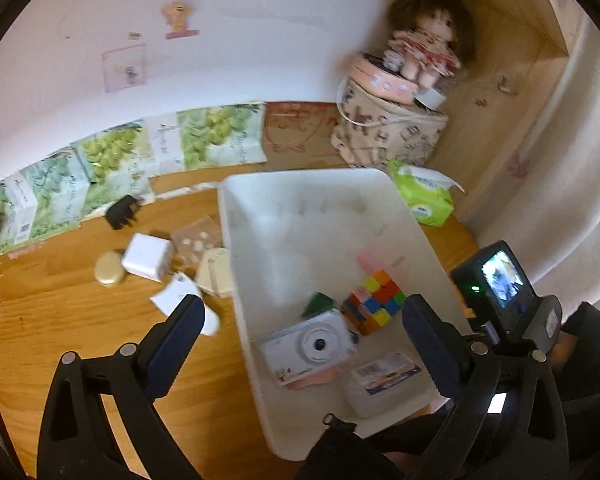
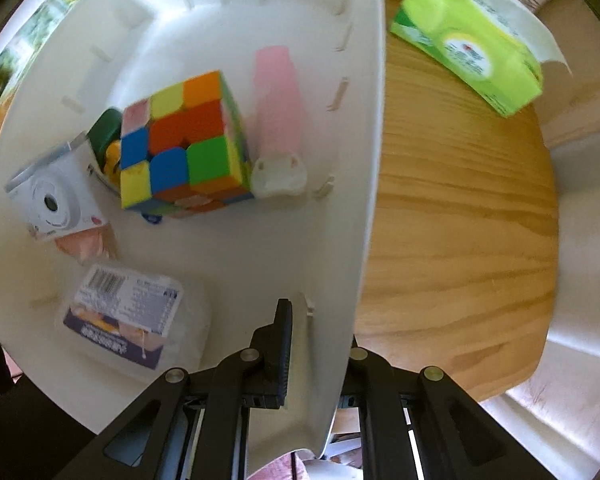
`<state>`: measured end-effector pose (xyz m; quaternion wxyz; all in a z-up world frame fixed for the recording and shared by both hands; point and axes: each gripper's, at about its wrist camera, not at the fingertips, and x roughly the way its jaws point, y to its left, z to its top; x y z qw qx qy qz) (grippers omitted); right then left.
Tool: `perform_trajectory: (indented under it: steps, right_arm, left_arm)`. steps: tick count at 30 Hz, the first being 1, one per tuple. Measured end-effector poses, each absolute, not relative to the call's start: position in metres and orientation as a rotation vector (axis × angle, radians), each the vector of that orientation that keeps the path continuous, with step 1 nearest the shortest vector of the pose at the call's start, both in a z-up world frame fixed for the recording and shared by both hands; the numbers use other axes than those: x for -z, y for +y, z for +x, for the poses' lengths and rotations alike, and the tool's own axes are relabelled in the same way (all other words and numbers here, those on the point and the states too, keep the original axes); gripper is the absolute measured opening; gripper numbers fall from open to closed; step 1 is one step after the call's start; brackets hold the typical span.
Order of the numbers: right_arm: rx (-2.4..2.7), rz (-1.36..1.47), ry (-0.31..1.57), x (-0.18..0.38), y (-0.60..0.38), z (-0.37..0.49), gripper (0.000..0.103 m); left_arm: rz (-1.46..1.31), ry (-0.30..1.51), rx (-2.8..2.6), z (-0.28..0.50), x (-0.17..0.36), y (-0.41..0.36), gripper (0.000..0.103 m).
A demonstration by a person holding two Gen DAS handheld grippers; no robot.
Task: Organize rigid objects
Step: 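Open the left gripper to drop the toy device into the tray, then move the left gripper to the gold round case on the table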
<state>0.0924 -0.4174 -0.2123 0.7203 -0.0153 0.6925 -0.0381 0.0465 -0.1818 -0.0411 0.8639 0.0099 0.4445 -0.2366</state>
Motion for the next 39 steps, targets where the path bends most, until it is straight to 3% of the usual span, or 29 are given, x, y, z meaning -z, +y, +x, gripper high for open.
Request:
perform_trajectory:
  steps: [21, 39]
  right_arm:
    - [0.284, 0.074, 1.529, 0.213, -0.43, 0.082, 0.01]
    - [0.437, 0.13, 1.569, 0.216, -0.429, 0.098, 0.016]
  left_arm:
    - [-0.149, 1.084, 0.259, 0.14, 0.066, -0.023, 0.099]
    - [0.04, 1.374, 0.271, 0.229, 0.168, -0.022, 0.099]
